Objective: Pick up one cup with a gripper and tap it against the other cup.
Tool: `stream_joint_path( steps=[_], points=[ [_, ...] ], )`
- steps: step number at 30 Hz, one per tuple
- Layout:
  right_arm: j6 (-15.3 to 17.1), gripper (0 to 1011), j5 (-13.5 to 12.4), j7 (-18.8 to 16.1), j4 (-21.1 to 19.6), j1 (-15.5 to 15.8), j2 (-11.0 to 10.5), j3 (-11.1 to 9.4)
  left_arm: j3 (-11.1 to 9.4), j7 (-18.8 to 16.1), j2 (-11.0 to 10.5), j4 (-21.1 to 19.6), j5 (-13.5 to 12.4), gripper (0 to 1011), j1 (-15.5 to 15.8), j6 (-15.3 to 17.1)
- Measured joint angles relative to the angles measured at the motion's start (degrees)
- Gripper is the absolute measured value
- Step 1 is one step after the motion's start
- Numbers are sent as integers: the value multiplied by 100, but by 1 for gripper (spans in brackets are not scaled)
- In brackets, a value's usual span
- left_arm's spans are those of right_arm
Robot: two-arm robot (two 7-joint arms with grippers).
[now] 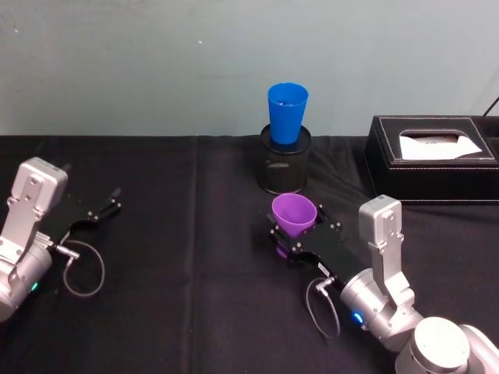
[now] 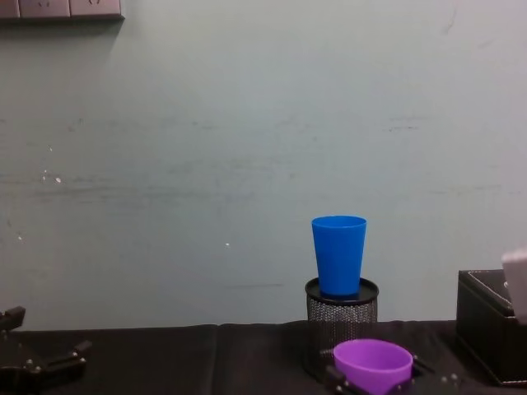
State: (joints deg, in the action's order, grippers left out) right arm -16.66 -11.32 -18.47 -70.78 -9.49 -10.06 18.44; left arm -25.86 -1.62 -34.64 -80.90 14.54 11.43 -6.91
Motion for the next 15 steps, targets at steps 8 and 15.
stream_joint_path(
  steps=[8, 15],
  points=[
    [16, 878, -121, -139, 50, 30, 71, -78, 0, 0, 0, 0, 0, 1000, 0, 0],
    [171, 1003, -172, -137, -482, 194, 16, -151, 0, 0, 0, 0, 0, 1000, 0, 0]
  ],
)
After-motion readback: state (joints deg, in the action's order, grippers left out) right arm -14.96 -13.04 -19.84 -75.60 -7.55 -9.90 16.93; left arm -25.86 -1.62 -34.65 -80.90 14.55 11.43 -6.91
